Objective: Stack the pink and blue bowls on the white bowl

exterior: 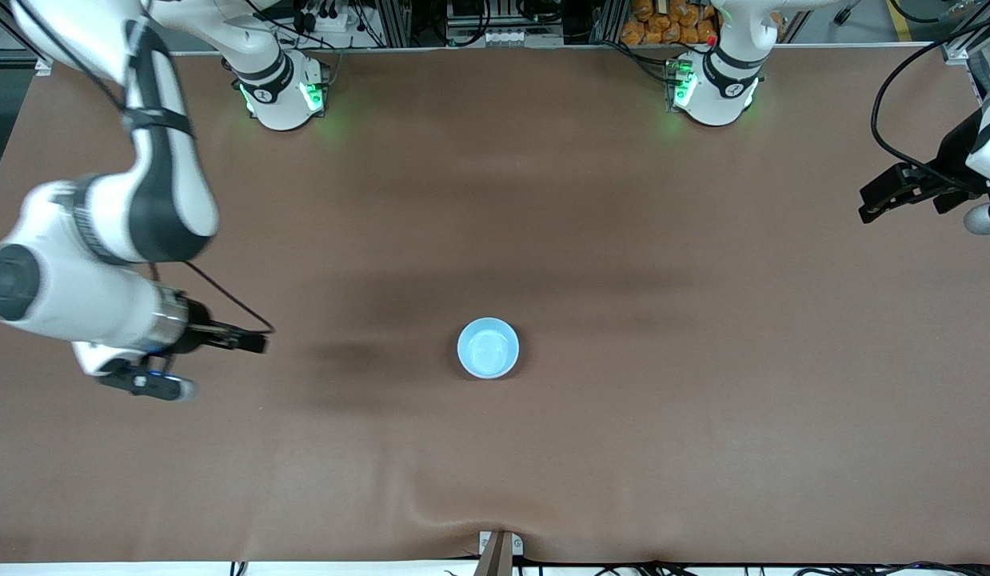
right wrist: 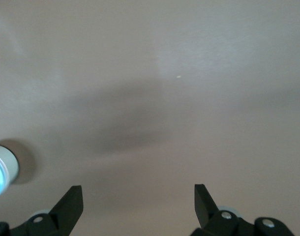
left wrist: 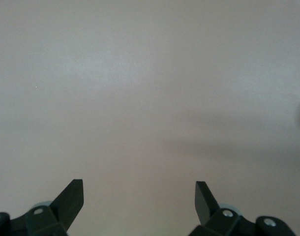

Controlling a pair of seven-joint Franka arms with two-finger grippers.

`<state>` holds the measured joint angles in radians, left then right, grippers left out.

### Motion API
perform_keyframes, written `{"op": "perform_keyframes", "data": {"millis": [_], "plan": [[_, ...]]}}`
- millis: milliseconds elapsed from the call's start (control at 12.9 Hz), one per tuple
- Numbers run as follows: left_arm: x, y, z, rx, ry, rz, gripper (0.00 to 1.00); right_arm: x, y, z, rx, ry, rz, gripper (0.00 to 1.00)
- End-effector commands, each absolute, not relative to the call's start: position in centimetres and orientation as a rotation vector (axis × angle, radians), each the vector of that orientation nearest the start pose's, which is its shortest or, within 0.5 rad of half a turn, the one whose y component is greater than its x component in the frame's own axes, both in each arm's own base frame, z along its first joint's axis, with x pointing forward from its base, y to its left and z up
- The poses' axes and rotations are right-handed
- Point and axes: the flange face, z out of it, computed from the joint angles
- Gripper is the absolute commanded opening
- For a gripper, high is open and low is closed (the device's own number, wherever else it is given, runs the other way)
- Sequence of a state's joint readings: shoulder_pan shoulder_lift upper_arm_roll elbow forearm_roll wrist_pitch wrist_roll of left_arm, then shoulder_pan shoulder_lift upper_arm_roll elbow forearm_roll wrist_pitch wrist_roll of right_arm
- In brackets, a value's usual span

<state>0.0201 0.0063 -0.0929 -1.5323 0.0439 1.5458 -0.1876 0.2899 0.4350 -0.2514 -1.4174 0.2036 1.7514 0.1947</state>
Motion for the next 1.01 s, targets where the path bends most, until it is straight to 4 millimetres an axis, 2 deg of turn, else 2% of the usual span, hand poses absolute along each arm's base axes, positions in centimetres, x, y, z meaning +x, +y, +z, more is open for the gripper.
{"op": "perform_keyframes", "data": {"millis": [0,232,310,542,697,775,930], "plan": [[54.7,-3.5,64.0,-3.107,-0.185,-0.013,1.0,63.5,2.6,50.5,-3.066,0.191,0.162,1.0],[54.7,-3.4,63.8,-3.107,-0.19,-0.003,1.0,59.4,-4.1,54.6,-3.071,0.056,0.127,1.0],[54.7,-3.5,63.6,-3.107,-0.192,0.001,1.0,58.5,-5.5,56.0,-3.079,0.002,0.121,1.0],[54.7,-3.4,63.6,-3.108,-0.197,-0.003,1.0,55.7,-6.4,60.6,-3.159,-0.128,0.117,1.0],[54.8,-3.2,63.8,-3.109,-0.202,-0.015,1.0,54.7,-6.6,61.7,-3.154,-0.105,0.126,1.0],[54.6,-2.9,64.1,-3.108,-0.211,-0.022,1.0,54.8,-6.2,62.1,-3.158,-0.078,0.109,1.0],[54.6,-2.9,64.2,-3.108,-0.211,-0.029,1.0,54.9,-5.2,62.8,-3.143,0.18,0.075,1.0]]}}
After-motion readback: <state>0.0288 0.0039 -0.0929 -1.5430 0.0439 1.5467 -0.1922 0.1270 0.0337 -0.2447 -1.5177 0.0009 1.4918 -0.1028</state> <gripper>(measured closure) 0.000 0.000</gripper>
